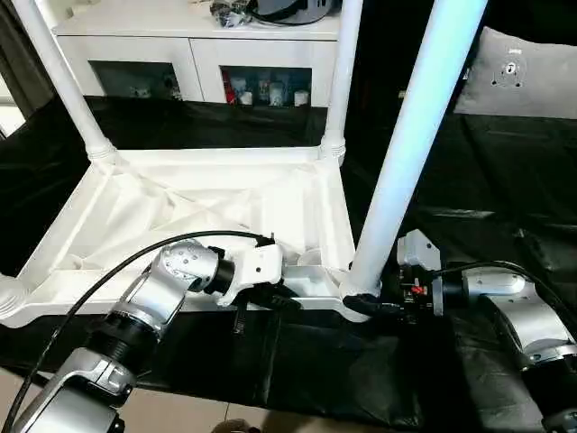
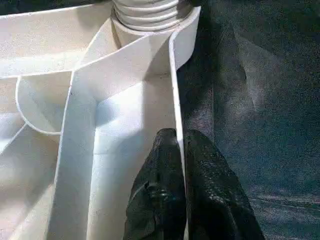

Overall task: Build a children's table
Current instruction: Rotate leg to tighten

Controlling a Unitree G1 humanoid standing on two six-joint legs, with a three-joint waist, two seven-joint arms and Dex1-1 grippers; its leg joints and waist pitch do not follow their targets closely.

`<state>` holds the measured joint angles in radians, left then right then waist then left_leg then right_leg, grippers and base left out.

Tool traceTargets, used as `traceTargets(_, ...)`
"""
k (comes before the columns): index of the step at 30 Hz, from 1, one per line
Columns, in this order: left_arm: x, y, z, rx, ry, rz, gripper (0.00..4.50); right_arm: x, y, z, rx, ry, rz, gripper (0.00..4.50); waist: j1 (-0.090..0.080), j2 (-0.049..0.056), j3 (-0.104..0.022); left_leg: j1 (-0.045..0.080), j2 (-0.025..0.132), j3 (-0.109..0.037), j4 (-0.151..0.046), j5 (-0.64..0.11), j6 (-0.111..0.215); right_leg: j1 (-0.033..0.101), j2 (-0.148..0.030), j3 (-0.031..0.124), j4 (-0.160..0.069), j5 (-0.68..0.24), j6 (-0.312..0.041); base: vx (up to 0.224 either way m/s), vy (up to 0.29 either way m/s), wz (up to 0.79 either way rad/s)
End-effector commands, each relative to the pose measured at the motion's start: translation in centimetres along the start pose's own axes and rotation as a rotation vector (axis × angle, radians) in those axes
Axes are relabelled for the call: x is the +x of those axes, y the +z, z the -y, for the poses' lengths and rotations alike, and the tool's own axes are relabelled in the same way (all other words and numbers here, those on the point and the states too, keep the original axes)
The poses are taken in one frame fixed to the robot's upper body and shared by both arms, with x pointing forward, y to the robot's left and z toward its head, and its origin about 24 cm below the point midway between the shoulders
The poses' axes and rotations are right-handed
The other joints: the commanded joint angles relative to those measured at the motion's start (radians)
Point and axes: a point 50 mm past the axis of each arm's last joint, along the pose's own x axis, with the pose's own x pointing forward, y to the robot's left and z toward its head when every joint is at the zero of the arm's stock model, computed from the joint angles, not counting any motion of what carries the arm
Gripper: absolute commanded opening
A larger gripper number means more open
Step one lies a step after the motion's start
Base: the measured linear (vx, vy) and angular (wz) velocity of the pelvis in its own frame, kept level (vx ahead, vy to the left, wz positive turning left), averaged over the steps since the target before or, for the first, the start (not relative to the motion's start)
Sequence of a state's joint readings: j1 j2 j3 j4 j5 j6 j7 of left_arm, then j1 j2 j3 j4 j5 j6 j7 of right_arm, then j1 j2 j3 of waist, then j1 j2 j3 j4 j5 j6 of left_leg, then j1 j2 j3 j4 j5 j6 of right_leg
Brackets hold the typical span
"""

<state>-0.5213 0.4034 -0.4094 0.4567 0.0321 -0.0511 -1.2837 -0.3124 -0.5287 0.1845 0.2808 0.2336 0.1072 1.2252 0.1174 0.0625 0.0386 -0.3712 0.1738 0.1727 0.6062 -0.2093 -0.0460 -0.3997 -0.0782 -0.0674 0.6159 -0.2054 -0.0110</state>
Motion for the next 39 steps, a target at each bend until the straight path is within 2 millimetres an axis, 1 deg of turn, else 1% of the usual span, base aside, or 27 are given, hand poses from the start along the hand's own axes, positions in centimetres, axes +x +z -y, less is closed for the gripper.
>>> traceTargets(1, 0.9, 0.3, 0.8, 0.042, -0.117, -0.008, 0.00, -0.1, 0.1, 0.0, 0.005, -0.013, 0.014, 2.93, -0.003, -0.017, -0.063, 0.005, 0.059, -0.016, -0.063, -0.074, 0.111, 0.055, -0.074, 0.047, -0.059, -0.047, -0.261, 0.000, 0.000, 0.00)
traceTargets(4, 0.9, 0.5, 0.7, -0.027, -0.073, 0.054, 0.00, 0.5, -0.1, -0.5, 0.036, -0.028, 0.047, 2.82, -0.003, -0.016, -0.063, 0.004, 0.059, -0.015, -0.062, -0.068, 0.113, 0.056, -0.073, 0.047, -0.058, -0.033, -0.264, 0.000, 0.000, 0.00)
traceTargets(7, 0.9, 0.4, 0.4, -0.120, 0.024, 0.090, 0.00, 1.7, -0.7, -0.7, 0.087, -0.112, 0.052, 2.76, -0.008, -0.017, -0.061, 0.002, 0.059, -0.016, -0.065, -0.067, 0.110, 0.057, -0.073, 0.045, -0.058, -0.040, -0.262, 0.000, 0.000, 0.00)
traceTargets(8, 0.9, 0.4, 0.4, -0.130, 0.040, 0.092, 0.00, 1.9, -0.8, -0.7, 0.094, -0.130, 0.050, 2.75, -0.011, -0.015, -0.058, 0.006, 0.059, -0.016, -0.068, -0.093, 0.100, 0.052, -0.074, 0.045, -0.066, -0.086, -0.258, 0.000, 0.000, 0.00)
traceTargets(9, 1.0, 0.3, 0.3, -0.145, 0.064, 0.095, 0.00, 2.3, -0.9, -0.7, 0.104, -0.158, 0.046, 2.74, -0.018, -0.017, -0.053, 0.005, 0.056, -0.016, -0.072, -0.125, 0.081, 0.056, -0.075, 0.045, -0.072, -0.155, -0.244, 0.000, 0.000, 0.00)
traceTargets(10, 1.2, 0.2, 0.0, -0.205, 0.171, 0.100, 0.00, 3.8, -1.3, 0.0, 0.192, -0.296, 0.038, 2.74, -0.020, -0.016, -0.051, 0.005, 0.055, -0.017, -0.075, -0.139, 0.070, 0.055, -0.075, 0.045, -0.076, -0.190, -0.233, 0.000, 0.000, 0.00)
traceTargets(11, 1.3, 0.2, -0.2, -0.225, 0.207, 0.100, 0.00, 4.4, -1.4, 0.2, 0.223, -0.345, 0.037, 2.74, -0.032, -0.014, -0.044, 0.007, 0.053, -0.017, -0.083, -0.178, 0.046, 0.051, -0.073, 0.044, -0.086, -0.277, -0.215, 0.000, 0.000, 0.00)
traceTargets(12, 1.5, 0.1, -0.4, -0.262, 0.262, 0.077, 0.00, 5.1, -1.4, 0.6, 0.253, -0.407, 0.049, 2.74, -0.043, -0.015, -0.042, 0.009, 0.050, -0.023, -0.087, -0.217, 0.019, 0.054, -0.077, 0.041, -0.094, -0.376, -0.184, 0.000, 0.000, 0.00)
traceTargets(14, 1.8, 0.1, -0.7, -0.298, 0.328, 0.042, 0.00, 6.0, -1.2, 1.0, 0.280, -0.482, 0.066, 2.74, -0.064, -0.015, -0.039, 0.009, 0.049, -0.026, -0.092, -0.246, -0.004, 0.052, -0.075, 0.042, -0.101, -0.425, -0.160, 0.000, 0.000, 0.00)
traceTargets(16, 2.2, 0.3, -1.0, -0.334, 0.387, 0.039, 0.00, 6.9, -0.9, 1.4, 0.315, -0.555, 0.084, 2.74, -0.075, -0.018, -0.036, 0.017, 0.049, -0.025, -0.092, -0.279, -0.007, 0.044, -0.075, 0.045, -0.109, -0.460, -0.150, 0.000, 0.000, 0.00)
traceTargets(17, 3.0, 0.9, -1.5, -0.385, 0.467, 0.055, 0.00, 8.2, -0.5, 2.1, 0.356, -0.653, 0.082, 2.74, -0.083, -0.018, -0.033, 0.020, 0.046, -0.026, -0.092, -0.299, -0.009, 0.043, -0.076, 0.044, -0.112, -0.498, -0.144, 0.000, 0.000, 0.00)
traceTargets(18, 3.4, 1.3, -1.7, -0.391, 0.482, 0.055, 0.00, 8.7, -0.3, 2.2, 0.349, -0.672, 0.077, 2.74, -0.090, -0.027, -0.034, 0.018, 0.043, -0.028, -0.092, -0.297, -0.009, 0.044, -0.076, 0.042, -0.117, -0.524, -0.134, 0.000, 0.000, 0.00)
traceTargets(20, 3.8, 1.7, -1.8, -0.384, 0.493, 0.048, 0.00, 9.2, -0.1, 2.1, 0.345, -0.666, 0.080, 2.74, -0.088, -0.027, -0.037, 0.020, 0.044, -0.027, -0.091, -0.281, -0.001, 0.043, -0.077, 0.045, -0.119, -0.515, -0.123, 0.000, 0.000, 0.00)
traceTargets(21, 4.1, 1.8, -1.9, -0.377, 0.503, 0.043, 0.00, 9.3, 0.1, 2.0, 0.355, -0.656, 0.097, 3.29, -0.085, -0.028, -0.038, 0.019, 0.046, -0.025, -0.091, -0.267, 0.009, 0.043, -0.075, 0.048, -0.117, -0.477, -0.129, 0.000, 0.000, 0.00)
traceTargets(22, 4.2, 2.0, -2.0, -0.365, 0.509, 0.037, 0.00, 9.3, 0.2, 2.0, 0.350, -0.660, 0.106, 3.43, -0.083, -0.031, -0.038, 0.018, 0.047, -0.024, -0.091, -0.260, 0.015, 0.043, -0.075, 0.050, -0.115, -0.458, -0.132, 0.000, 0.000, 0.00)
traceTargets(23, 4.3, 2.1, -2.0, -0.358, 0.514, 0.030, 0.00, 9.3, 0.3, 2.1, 0.345, -0.666, 0.112, 3.46, -0.080, -0.029, -0.040, 0.017, 0.047, -0.023, -0.091, -0.242, 0.022, 0.044, -0.073, 0.051, -0.111, -0.420, -0.140, 0.000, 0.000, 0.00)
traceTargets(25, 4.3, 1.9, -2.1, -0.306, 0.524, -0.026, 0.00, 8.7, 0.4, 2.2, 0.312, -0.664, 0.131, 3.53, -0.075, -0.028, -0.042, 0.014, 0.048, -0.022, -0.091, -0.215, 0.033, 0.046, -0.074, 0.051, -0.106, -0.367, -0.153, 0.000, 0.000, 0.00)
traceTargets(26, 4.3, 1.8, -2.1, -0.292, 0.524, -0.041, 0.00, 8.5, 0.4, 2.2, 0.301, -0.662, 0.135, 3.78, -0.073, -0.027, -0.043, 0.014, 0.049, -0.021, -0.090, -0.202, 0.036, 0.048, -0.074, 0.052, -0.104, -0.338, -0.159, 0.000, 0.000, 0.00)
traceTargets(27, 4.1, 1.6, -2.2, -0.287, 0.527, -0.045, 0.00, 8.0, 0.4, 2.3, 0.286, -0.660, 0.145, 3.78, -0.072, -0.023, -0.045, 0.014, 0.049, -0.020, -0.089, -0.189, 0.038, 0.049, -0.073, 0.052, -0.100, -0.303, -0.171, 0.000, 0.000, 0.00)
traceTargets(30, 3.6, 1.3, -2.4, -0.286, 0.532, -0.050, 0.00, 6.5, 0.3, 2.5, 0.245, -0.648, 0.163, 3.92, -0.066, -0.027, -0.045, 0.012, 0.049, -0.018, -0.086, -0.170, 0.053, 0.054, -0.074, 0.052, -0.096, -0.254, -0.189, 0.000, 0.000, 0.00)
traceTargets(31, 3.4, 1.2, -2.4, -0.280, 0.529, -0.051, 0.00, 6.0, 0.3, 2.5, 0.229, -0.639, 0.166, 4.03, -0.063, -0.024, -0.045, 0.012, 0.049, -0.019, -0.086, -0.171, 0.055, 0.055, -0.074, 0.051, -0.096, -0.257, -0.189, 0.000, 0.000, 0.00)
traceTargets(32, 3.2, 0.9, -2.4, -0.262, 0.516, -0.052, 0.00, 4.9, 0.2, 2.5, 0.191, -0.624, 0.166, 4.24, -0.061, -0.027, -0.045, 0.011, 0.048, -0.018, -0.085, -0.174, 0.059, 0.056, -0.073, 0.050, -0.098, -0.268, -0.184, 0.000, 0.000, 0.00)
traceTargets(34, 2.9, 0.7, -2.2, -0.217, 0.488, -0.044, 0.00, 3.3, 0.2, 2.6, 0.152, -0.598, 0.166, 4.27, -0.056, -0.028, -0.044, 0.009, 0.049, -0.018, -0.086, -0.175, 0.063, 0.056, -0.074, 0.051, -0.099, -0.284, -0.175, 0.000, 0.000, 0.00)
traceTargets(35, 2.9, 0.6, -2.2, -0.207, 0.483, -0.043, 0.00, 3.1, 0.2, 2.6, 0.146, -0.593, 0.167, 4.38, -0.057, -0.032, -0.042, 0.008, 0.046, -0.018, -0.086, -0.185, 0.067, 0.057, -0.073, 0.050, -0.103, -0.312, -0.164, 0.000, 0.000, 0.00)
traceTargets(36, 2.7, 0.2, -2.0, -0.164, 0.436, -0.041, 0.00, 1.4, 0.1, 2.5, 0.099, -0.543, 0.153, 4.45, -0.053, -0.020, -0.042, 0.008, 0.046, -0.020, -0.086, -0.189, 0.070, 0.057, -0.075, 0.050, -0.106, -0.333, -0.153, 0.000, 0.000, 0.00)
traceTargets(37, 2.6, 0.1, -1.8, -0.140, 0.406, -0.039, 0.00, 0.7, 0.1, 2.4, 0.077, -0.516, 0.140, 4.45, -0.054, -0.026, -0.041, 0.010, 0.047, -0.019, -0.086, -0.200, 0.074, 0.056, -0.074, 0.050, -0.111, -0.343, -0.148, 0.000, 0.000, 0.00)
traceTargets(39, 2.3, -0.4, -1.3, -0.109, 0.329, -0.055, 0.00, -0.9, 0.2, 2.3, 0.036, -0.450, 0.114, 4.45, -0.053, -0.027, -0.043, 0.007, 0.046, -0.019, -0.084, -0.182, 0.082, 0.059, -0.072, 0.049, -0.105, -0.326, -0.154, 0.000, 0.000, 0.00)
